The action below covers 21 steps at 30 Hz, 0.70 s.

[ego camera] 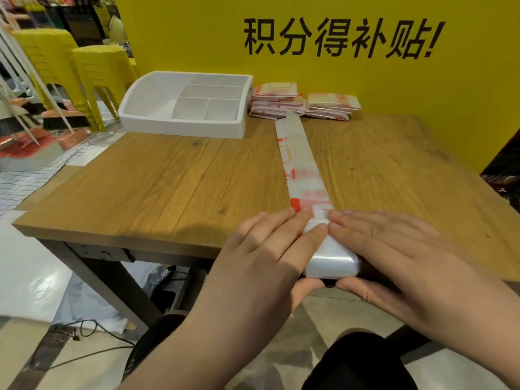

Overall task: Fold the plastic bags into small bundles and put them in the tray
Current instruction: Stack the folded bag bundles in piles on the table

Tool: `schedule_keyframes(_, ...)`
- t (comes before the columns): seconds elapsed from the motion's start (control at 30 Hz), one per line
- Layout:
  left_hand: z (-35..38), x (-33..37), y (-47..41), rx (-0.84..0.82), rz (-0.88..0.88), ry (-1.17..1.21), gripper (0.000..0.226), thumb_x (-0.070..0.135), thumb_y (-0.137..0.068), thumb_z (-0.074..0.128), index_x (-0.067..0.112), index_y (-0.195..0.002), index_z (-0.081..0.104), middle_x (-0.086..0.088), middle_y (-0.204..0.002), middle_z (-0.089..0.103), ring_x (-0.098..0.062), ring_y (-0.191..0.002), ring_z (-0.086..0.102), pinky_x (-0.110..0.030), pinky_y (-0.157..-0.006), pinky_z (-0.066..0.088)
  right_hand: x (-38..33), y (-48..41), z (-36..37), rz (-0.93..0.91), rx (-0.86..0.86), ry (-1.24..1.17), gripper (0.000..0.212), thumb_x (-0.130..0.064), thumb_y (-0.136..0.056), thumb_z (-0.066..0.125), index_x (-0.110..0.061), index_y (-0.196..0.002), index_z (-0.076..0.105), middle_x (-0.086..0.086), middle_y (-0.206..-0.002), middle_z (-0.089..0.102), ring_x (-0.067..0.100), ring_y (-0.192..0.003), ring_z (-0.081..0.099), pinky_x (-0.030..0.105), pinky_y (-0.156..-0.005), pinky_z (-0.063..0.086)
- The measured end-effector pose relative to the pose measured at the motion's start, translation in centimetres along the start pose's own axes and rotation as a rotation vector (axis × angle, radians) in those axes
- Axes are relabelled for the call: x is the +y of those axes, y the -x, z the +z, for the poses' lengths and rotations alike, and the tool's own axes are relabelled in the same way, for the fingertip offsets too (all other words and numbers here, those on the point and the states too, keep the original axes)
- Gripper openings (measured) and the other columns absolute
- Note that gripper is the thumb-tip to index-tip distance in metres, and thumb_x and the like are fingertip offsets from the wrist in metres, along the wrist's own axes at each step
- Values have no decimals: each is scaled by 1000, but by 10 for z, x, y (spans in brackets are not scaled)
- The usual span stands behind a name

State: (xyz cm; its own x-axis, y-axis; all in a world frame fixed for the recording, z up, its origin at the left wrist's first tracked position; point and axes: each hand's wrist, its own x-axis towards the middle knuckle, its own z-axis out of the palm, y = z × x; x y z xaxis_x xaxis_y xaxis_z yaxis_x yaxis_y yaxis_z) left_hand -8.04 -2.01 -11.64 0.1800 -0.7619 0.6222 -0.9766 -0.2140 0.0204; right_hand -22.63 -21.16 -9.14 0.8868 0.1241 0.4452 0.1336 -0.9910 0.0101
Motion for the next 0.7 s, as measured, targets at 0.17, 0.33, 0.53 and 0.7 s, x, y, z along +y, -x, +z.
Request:
schedule_keyframes(0.17, 4, 1, 3, 92, 33, -27, 50, 40, -90, 72, 11, -130, 66, -7, -137, 61, -27, -126, 58, -47, -100, 47, -2, 1, 3, -51, 36, 75, 55, -38, -96, 62, -6, -139, 56, 6, -149, 51, 21, -136, 50, 46, -105, 46)
schedule_keyframes(0.33, 2, 4, 1, 63, 23, -32, 42, 33, -94, 67, 12, -131, 65, -7, -141, 59, -29, -127, 57, -48, -97, 47, -2, 0, 5, -68, 27, 107, 51, -32, -98, 55, 0, -139, 55, 12, -149, 49, 26, -137, 49, 48, -106, 45)
schedule_keyframes(0.53, 8, 6, 3, 102, 1, -18, 43, 35, -95, 68, 15, -133, 62, -4, -141, 59, -24, -128, 56, -46, -105, 44, -2, 2, 4, -64, -6, 116, 53, -33, -99, 51, -1, -142, 51, 11, -151, 47, 24, -139, 47, 45, -110, 39)
schedule_keyframes(0.7, -7, 2, -2, -133, 4, 22, 69, 28, -71, 76, 18, -137, 55, -1, -142, 56, -21, -131, 51, -41, -109, 40, -7, 5, -6, 21, -113, 46, 65, -52, -94, 52, -16, -147, 46, -1, -154, 43, 16, -142, 41, 38, -113, 34)
